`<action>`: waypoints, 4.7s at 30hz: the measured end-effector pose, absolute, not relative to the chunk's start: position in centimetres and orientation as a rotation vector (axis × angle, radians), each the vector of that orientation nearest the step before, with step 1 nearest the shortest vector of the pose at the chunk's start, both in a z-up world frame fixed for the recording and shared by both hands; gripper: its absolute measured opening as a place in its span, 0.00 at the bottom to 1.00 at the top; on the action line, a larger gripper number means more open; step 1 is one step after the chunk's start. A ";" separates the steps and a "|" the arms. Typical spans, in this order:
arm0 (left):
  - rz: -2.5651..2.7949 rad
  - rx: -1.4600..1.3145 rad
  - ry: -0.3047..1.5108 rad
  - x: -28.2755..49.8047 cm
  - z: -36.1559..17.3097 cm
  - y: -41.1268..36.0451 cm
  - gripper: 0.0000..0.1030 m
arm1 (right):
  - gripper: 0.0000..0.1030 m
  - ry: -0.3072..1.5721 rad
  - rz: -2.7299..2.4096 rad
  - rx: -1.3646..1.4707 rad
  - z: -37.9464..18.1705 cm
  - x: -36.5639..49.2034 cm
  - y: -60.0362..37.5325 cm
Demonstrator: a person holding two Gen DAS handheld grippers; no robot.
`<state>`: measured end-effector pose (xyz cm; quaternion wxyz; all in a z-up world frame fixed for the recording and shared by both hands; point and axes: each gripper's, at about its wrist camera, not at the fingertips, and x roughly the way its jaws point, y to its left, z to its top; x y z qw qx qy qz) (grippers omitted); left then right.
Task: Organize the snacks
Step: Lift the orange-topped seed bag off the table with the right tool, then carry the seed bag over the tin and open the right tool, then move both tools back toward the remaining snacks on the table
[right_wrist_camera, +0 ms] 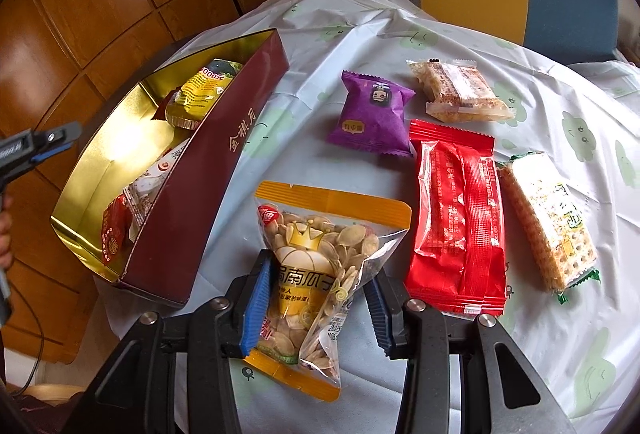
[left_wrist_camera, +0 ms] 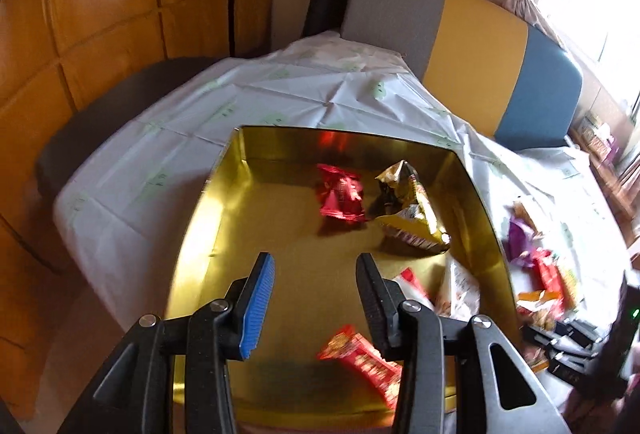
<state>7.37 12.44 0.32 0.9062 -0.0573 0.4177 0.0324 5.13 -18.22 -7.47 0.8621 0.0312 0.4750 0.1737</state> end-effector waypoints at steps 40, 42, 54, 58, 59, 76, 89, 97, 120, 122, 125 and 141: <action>0.150 -0.102 0.835 3.3 -1.6 12.2 0.42 | 0.44 0.864 0.315 0.082 -8.2 3.1 -18.0; 0.148 -0.103 0.833 3.3 -1.6 12.3 0.42 | 0.43 0.903 0.308 0.081 -7.8 3.6 -17.8; 0.190 -0.138 0.810 3.1 -1.8 14.4 0.42 | 0.40 0.871 0.312 0.124 -1.7 4.9 -17.4; 0.210 -0.154 0.787 2.9 -1.4 15.2 0.42 | 0.40 0.830 0.440 0.055 1.3 6.4 -13.4; 0.214 -0.157 0.781 2.8 -1.2 15.4 0.42 | 0.40 0.837 0.485 0.039 1.7 6.8 -11.9; 0.268 -0.199 0.777 2.2 -1.6 18.3 0.42 | 0.40 1.067 0.632 -0.188 -5.5 15.0 4.5; 0.255 -0.188 0.788 2.3 -1.8 17.7 0.42 | 0.57 0.968 0.615 -0.154 -3.6 13.0 2.3; 0.218 -0.153 0.784 2.1 -1.1 16.2 0.42 | 0.76 0.749 0.548 -0.143 0.9 9.3 -2.5; 0.095 0.000 0.798 1.5 -0.5 9.5 0.42 | 1.00 0.551 0.071 0.091 5.4 6.1 -27.1; 0.086 0.015 0.799 1.5 -0.5 8.9 0.42 | 1.00 0.484 0.030 0.099 6.3 5.1 -28.7; 0.074 0.035 0.799 1.5 -0.4 8.1 0.42 | 1.00 0.370 -0.083 0.092 7.4 3.9 -30.8; -0.005 0.122 0.819 2.2 -0.3 3.9 0.42 | 1.00 0.727 -0.214 0.445 0.0 7.0 -41.8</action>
